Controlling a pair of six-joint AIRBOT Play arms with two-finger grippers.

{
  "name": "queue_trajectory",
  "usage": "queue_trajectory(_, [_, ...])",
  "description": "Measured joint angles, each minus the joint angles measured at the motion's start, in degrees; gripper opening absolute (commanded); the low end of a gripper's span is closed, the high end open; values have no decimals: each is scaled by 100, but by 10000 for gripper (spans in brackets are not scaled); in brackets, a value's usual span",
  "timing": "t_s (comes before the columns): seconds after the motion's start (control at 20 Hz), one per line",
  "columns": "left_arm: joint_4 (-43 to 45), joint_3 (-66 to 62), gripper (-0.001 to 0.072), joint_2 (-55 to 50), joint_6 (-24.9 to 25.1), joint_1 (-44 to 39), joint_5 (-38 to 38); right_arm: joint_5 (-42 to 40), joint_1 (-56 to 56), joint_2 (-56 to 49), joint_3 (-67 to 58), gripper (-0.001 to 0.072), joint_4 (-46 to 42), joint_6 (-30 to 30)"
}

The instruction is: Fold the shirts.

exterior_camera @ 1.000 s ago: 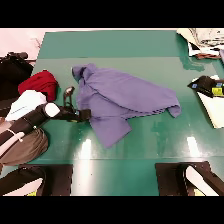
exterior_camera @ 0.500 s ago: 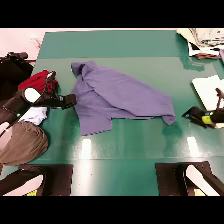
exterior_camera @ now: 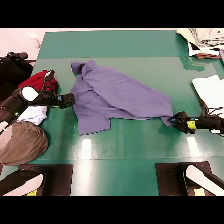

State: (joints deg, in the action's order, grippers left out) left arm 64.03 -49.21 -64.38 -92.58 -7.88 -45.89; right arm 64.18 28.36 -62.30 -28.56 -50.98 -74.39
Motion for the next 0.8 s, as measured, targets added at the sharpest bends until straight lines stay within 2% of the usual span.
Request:
queue_trajectory(0.1, [0, 0, 20, 0, 7, 2, 2, -177, -295, -35, 17, 521, 33, -13])
queue_trajectory(0.15, [0, 0, 21, 0, 7, 2, 0, -258, -424, -46, 22, 453, 33, -33])
queue_trajectory(0.2, [0, 0, 21, 0, 7, 2, -2, -341, -529, -57, 28, 281, 20, -52])
queue_trajectory(0.25, [0, 0, 21, 0, 7, 2, -31, -417, -603, -72, 37, 157, -50, -85])
queue_trajectory(0.35, [2, -2, 20, 0, 7, 2, -74, -437, -680, -83, 46, 24, -83, -103])
queue_trajectory(0.6, [13, -216, 20, 181, 9, 2, -160, -330, -761, 315, -131, 25, -164, 37])
queue_trajectory(0.8, [76, -1250, 20, 925, 149, 2, -144, -227, -785, 1272, -1394, 25, 4, 94])
